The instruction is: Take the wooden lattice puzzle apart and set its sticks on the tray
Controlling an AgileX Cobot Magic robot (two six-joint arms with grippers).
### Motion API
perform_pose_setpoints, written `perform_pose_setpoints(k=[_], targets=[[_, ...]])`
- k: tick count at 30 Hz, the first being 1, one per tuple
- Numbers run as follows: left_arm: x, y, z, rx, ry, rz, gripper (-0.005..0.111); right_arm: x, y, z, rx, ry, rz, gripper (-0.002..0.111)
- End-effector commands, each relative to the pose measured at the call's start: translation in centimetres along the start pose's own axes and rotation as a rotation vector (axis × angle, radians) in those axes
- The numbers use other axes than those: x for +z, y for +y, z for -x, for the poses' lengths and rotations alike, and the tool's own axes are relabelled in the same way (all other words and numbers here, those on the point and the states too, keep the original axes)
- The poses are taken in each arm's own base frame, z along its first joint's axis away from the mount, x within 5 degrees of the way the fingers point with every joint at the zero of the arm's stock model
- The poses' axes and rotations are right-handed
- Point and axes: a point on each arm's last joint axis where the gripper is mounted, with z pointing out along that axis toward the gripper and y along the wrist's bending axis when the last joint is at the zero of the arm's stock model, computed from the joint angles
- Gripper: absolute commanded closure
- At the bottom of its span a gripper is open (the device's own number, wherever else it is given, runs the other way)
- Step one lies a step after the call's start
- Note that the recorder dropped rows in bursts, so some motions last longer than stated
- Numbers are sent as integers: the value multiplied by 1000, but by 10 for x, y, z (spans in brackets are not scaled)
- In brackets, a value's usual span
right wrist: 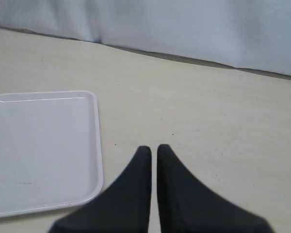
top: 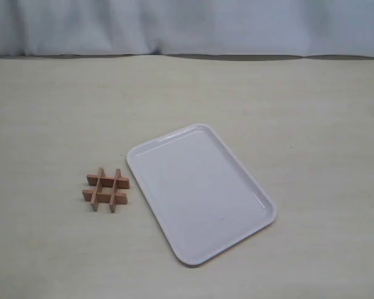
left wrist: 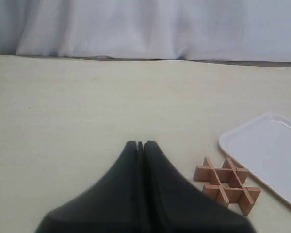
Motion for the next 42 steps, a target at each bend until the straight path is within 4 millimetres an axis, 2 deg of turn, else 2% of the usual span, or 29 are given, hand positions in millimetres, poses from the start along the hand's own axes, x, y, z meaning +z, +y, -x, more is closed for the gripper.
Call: perform_pose_setpoints(k=[1,6,14,18,24,27,30,31,34,36,38,40,42], targets=[[0,0,2,-2,-26,-2,107,0,0,-1,-6,0,2,104],[-1,-1,12,-6,-139,-12,107,0,0,-1,-6,0,2,104],[-17,-4,52,-6,-617,-50,107,0,0,-1,-6,0,2,104],[-29,-5,66,-46,-816,-84,107,0,0,-1,-6,0,2,104],[-36,-6,72,-365,-899,-253,107,0,0,-1,-6,0,2,104],[-37,-6,73,-416,-897,-280,107,0,0,-1,-6,0,2,104],[-45,-8,95,-410,-870,-268,107,0,0,-1,-6,0,2,104],[-45,-9,108,-383,-835,-245,107,0,0,-1,-6,0,2,104],[-32,-13,136,-283,-694,-184,107,0,0,-1,-6,0,2,104],[-13,-16,153,-204,-557,-137,107,0,0,-1,-6,0,2,104],[11,-15,161,-152,-391,-80,107,0,0,-1,-6,0,2,104],[54,-14,157,-131,-113,-10,107,0,0,-1,-6,0,2,104],[102,-16,136,-69,180,26,107,0,0,-1,-6,0,2,104]])
